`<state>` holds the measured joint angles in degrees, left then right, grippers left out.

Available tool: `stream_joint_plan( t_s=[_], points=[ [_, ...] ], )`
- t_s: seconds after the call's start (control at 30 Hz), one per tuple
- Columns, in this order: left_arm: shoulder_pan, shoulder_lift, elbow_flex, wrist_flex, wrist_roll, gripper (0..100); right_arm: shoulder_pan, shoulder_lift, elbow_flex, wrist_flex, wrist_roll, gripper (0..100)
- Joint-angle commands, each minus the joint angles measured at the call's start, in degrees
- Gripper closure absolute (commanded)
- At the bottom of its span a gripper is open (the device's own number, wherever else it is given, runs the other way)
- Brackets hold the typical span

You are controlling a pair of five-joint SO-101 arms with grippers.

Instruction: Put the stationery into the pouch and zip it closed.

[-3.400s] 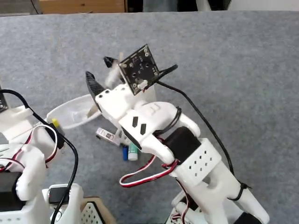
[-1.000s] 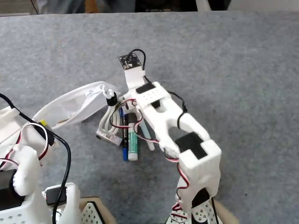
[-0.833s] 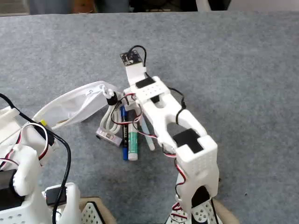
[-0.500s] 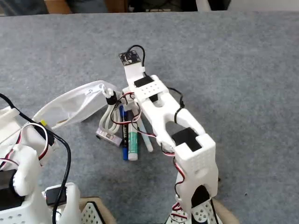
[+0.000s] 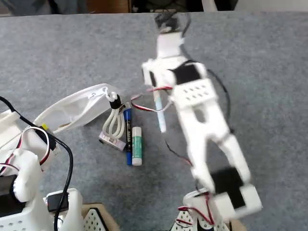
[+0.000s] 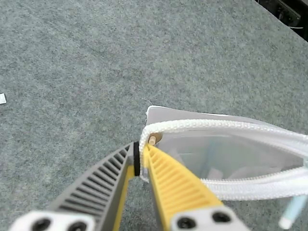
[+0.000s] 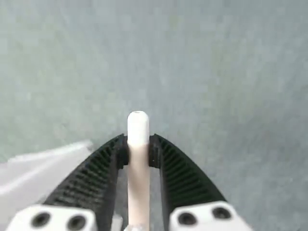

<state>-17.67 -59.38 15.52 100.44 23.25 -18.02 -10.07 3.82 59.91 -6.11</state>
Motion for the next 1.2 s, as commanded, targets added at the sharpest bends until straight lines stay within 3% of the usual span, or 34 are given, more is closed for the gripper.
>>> stream_joint_plan(
  t_s=[0.0, 0.13, 0.27, 0.4, 0.57, 0.77, 1.0, 1.17],
  points=[
    [-0.66, 0.18, -0.31, 0.26, 0.35, 97, -3.08, -12.70, -1.89, -0.53, 0.09, 98.6],
    [-0.31, 0.18, -0.22, 0.26, 0.35, 97, -14.42, -21.49, 0.04, -4.31, 6.95, 98.6],
    [-0.31, 0.09, -0.13, 0.26, 0.35, 97, -24.62, -28.70, 5.76, -16.09, 11.69, 98.6],
    [-0.22, 0.09, -0.04, 0.26, 0.35, 97, -27.16, -31.16, 13.49, -29.80, 14.95, 98.6],
    [-0.22, 0.09, 0.04, 0.26, 0.26, 97, -28.40, -31.34, 16.22, -38.42, 15.21, 98.6],
    [1.54, 0.09, 0.04, 0.35, 0.26, 97, -33.32, -31.52, 12.09, -39.30, 17.32, 98.6],
    [1.63, 0.09, 0.04, 0.26, 0.26, 97, -37.63, -31.43, 2.86, -30.86, 17.85, 98.6],
    [2.07, 0.09, 0.04, 0.26, 0.26, 97, -40.88, -31.08, -0.04, -30.77, 17.67, 98.6]
  ],
)
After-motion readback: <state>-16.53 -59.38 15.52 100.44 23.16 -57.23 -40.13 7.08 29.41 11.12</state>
